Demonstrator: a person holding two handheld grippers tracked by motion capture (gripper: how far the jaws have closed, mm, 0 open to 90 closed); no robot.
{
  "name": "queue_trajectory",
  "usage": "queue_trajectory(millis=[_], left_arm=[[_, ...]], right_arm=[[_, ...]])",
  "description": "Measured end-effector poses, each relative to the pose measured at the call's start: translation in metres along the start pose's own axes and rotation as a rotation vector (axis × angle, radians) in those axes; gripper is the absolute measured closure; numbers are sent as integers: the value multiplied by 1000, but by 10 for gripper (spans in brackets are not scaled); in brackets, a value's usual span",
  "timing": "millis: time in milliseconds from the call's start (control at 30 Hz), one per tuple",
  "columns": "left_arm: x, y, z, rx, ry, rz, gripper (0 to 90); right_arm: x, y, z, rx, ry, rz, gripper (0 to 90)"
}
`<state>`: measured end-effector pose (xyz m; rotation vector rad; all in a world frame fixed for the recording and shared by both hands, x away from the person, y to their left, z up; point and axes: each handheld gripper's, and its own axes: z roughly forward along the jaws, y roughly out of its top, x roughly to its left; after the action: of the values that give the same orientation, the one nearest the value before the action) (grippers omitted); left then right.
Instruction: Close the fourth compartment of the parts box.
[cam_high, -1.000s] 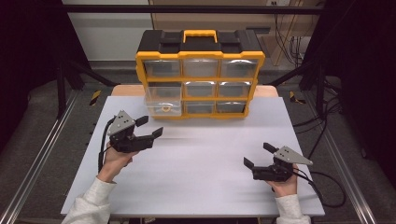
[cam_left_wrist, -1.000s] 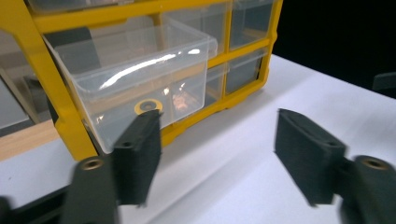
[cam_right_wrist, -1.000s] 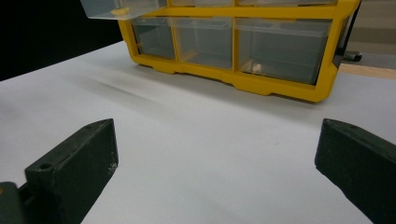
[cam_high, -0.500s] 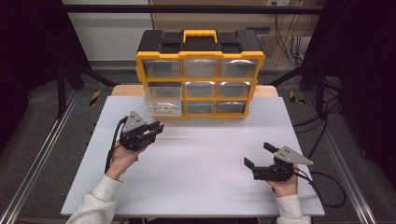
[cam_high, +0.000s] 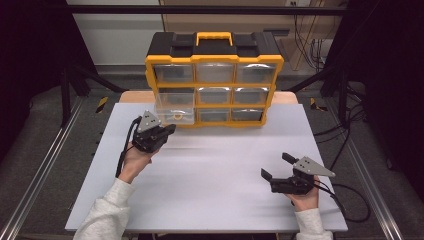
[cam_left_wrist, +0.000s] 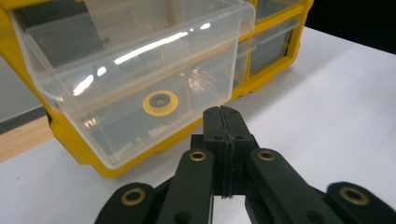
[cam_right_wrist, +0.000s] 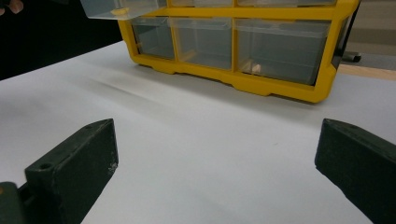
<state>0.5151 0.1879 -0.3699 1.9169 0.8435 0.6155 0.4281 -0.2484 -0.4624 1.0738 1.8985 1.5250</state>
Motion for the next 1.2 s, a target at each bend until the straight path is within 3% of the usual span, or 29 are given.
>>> queue_trajectory(millis=[700, 867, 1200], left_arm=[[14, 13, 22, 23, 18, -7, 896], [19, 11, 24, 22, -1, -21, 896], [23, 15, 30, 20, 23, -11, 896]], right_arm=[[0, 0, -1, -6, -3, 2, 0], [0, 0, 0, -4, 0, 1, 0], [0, 0, 0, -5, -2, -1, 0]])
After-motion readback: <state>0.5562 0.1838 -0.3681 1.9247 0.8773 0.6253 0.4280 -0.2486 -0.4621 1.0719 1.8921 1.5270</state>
